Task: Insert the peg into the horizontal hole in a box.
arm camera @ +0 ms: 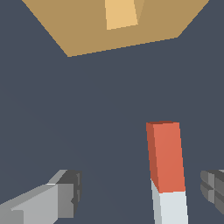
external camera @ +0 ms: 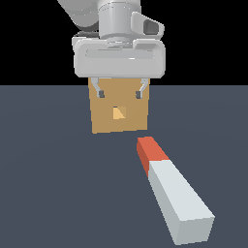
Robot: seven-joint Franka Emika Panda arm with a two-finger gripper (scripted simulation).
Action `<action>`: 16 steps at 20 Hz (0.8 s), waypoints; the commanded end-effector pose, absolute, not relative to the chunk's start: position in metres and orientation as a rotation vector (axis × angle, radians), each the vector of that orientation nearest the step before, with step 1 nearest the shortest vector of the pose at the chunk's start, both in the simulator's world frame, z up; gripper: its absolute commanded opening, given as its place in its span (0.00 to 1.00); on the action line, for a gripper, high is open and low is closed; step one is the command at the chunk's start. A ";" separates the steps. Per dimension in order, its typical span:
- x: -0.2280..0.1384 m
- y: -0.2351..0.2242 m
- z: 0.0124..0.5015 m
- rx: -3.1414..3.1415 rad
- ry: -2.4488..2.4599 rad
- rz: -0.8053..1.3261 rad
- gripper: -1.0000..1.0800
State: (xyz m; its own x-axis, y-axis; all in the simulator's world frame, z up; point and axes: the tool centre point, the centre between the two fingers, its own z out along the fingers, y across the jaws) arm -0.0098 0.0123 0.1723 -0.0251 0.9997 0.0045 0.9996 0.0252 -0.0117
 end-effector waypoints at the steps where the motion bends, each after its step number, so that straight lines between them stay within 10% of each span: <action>1: -0.010 0.012 0.172 -2.185 -2.241 0.008 0.96; 16: 0.021 -0.043 0.133 -2.151 -2.281 0.006 0.96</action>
State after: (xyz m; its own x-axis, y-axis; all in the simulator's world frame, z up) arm 0.0161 -0.0332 0.1399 -0.0535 0.9986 0.0024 0.9985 0.0535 -0.0078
